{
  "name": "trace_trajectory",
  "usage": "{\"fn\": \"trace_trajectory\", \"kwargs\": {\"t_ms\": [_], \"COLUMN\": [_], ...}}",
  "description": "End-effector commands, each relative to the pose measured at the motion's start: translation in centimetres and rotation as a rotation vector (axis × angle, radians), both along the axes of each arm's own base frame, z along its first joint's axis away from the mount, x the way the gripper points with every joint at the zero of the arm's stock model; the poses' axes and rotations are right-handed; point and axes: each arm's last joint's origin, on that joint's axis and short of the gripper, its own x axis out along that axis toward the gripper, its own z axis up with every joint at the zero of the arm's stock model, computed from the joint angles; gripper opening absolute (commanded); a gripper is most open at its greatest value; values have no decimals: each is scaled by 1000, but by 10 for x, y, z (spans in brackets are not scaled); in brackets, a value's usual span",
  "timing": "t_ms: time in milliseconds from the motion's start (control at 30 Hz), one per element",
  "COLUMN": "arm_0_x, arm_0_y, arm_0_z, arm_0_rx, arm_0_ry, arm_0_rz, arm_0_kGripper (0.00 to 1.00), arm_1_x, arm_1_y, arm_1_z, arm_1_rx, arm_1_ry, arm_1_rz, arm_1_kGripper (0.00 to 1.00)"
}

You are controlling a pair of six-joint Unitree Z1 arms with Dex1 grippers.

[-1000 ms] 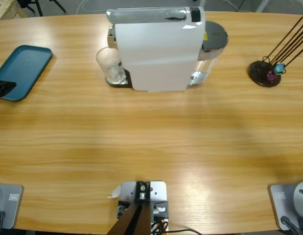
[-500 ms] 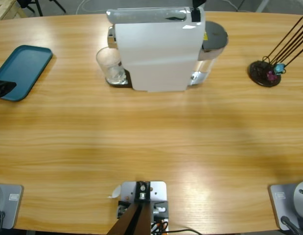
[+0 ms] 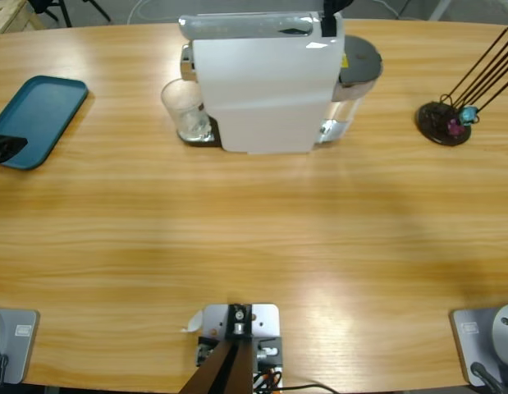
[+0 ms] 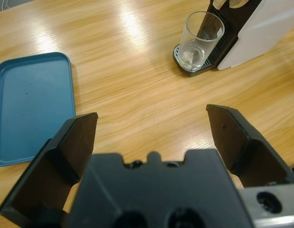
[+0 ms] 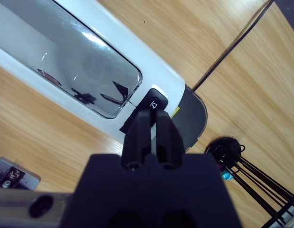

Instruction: Pour coffee

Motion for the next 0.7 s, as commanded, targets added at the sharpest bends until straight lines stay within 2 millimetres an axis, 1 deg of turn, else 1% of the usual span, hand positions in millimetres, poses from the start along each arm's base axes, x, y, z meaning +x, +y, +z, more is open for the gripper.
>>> {"fn": "trace_trajectory", "kwargs": {"t_ms": [33, 267, 467, 700], "arm_0_x": [-6, -6, -6, -6], "arm_0_y": [4, 4, 4, 4], "arm_0_z": [-9, -9, -9, -9], "arm_0_rx": [-10, -10, -11, -10], "arm_0_ry": [12, 12, 12, 12], "arm_0_rz": [5, 5, 5, 5], "arm_0_kGripper": [1000, 1000, 1000, 1000], "arm_1_x": [6, 3, -1, -1], "arm_1_y": [20, 22, 23, 23], "arm_1_z": [-43, -51, -62, -66], "arm_1_rx": [-56, -57, -56, -59], "arm_1_ry": [106, 119, 136, 142], "arm_1_rz": [16, 16, 17, 19], "arm_1_kGripper": [0, 0, 0, 0]}}
